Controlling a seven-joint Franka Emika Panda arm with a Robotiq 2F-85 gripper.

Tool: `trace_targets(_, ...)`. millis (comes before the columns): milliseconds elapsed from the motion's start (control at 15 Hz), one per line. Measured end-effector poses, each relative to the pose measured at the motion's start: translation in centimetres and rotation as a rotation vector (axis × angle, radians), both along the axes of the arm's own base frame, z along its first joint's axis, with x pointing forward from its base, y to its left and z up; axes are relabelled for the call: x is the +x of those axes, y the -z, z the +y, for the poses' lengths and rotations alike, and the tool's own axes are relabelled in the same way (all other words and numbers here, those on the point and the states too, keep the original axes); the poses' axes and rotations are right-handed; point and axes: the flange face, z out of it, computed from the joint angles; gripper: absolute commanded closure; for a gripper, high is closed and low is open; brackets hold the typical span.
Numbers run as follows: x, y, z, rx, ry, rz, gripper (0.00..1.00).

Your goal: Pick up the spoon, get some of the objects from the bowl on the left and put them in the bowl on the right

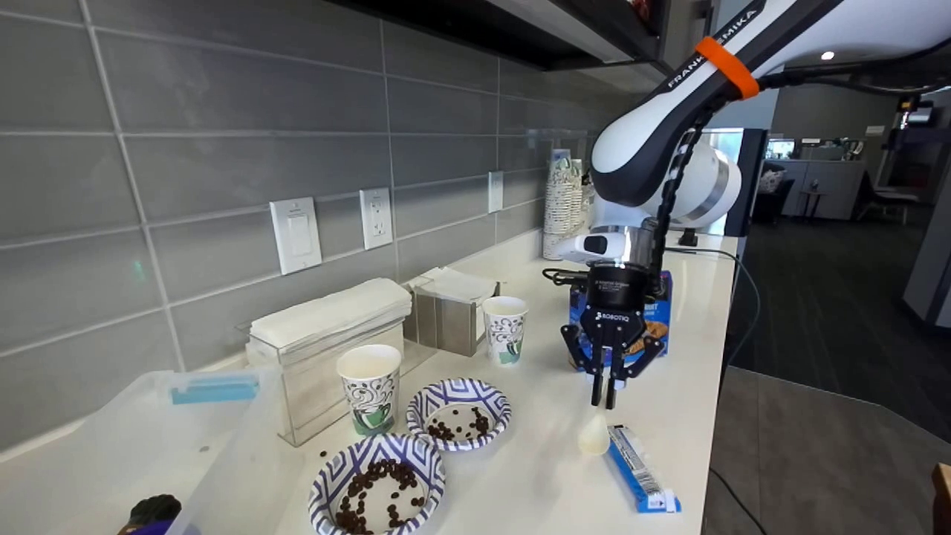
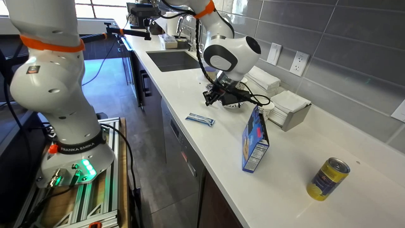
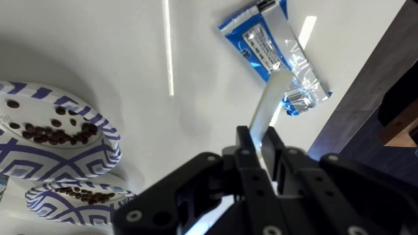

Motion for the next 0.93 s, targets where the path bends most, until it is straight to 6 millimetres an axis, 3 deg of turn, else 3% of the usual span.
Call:
trace_targets(267,-0.1,0.1,0.4,0.017,-0.028,-0.004,0.97)
trace_targets(933,-0.3,1.5,0.7,0.182,-0.340,-0.082,0.97)
